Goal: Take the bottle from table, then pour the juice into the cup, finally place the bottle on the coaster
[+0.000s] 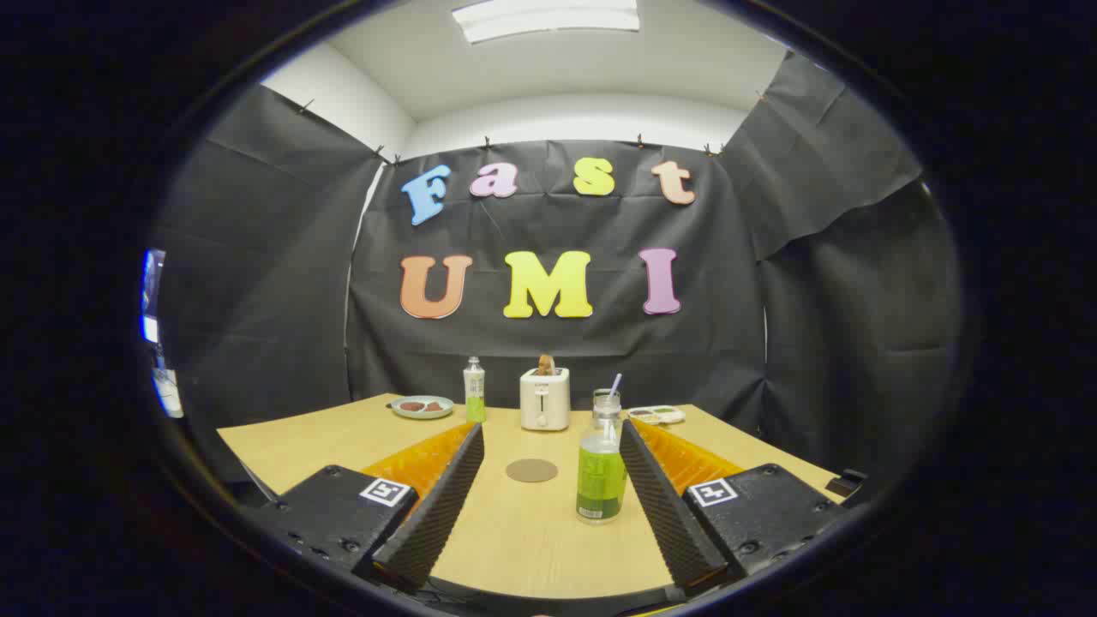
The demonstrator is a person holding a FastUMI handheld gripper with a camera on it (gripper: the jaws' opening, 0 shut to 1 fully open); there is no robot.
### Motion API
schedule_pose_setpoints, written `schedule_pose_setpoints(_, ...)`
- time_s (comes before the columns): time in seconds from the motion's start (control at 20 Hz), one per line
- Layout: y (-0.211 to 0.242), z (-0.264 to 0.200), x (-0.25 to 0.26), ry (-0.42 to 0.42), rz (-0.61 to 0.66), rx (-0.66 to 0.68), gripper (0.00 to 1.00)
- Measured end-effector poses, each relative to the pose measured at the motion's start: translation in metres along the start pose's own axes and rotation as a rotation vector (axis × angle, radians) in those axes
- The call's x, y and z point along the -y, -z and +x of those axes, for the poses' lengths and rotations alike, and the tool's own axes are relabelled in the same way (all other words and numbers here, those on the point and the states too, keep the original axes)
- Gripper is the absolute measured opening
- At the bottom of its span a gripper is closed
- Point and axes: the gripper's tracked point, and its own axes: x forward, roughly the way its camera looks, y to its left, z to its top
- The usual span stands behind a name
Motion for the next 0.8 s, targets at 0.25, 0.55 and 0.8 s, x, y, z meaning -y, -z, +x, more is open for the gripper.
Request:
schedule_pose_setpoints(0.25, -0.0025, -0.0037, 0.0029, 0.016, 0.005, 0.010, 1.00)
schedule_pose_setpoints(0.55, -0.0010, -0.0025, 0.0009, 0.011, -0.001, 0.003, 1.00)
schedule_pose_setpoints(0.8, 0.0016, 0.0011, -0.0014, 0.000, -0.007, -0.009, 1.00)
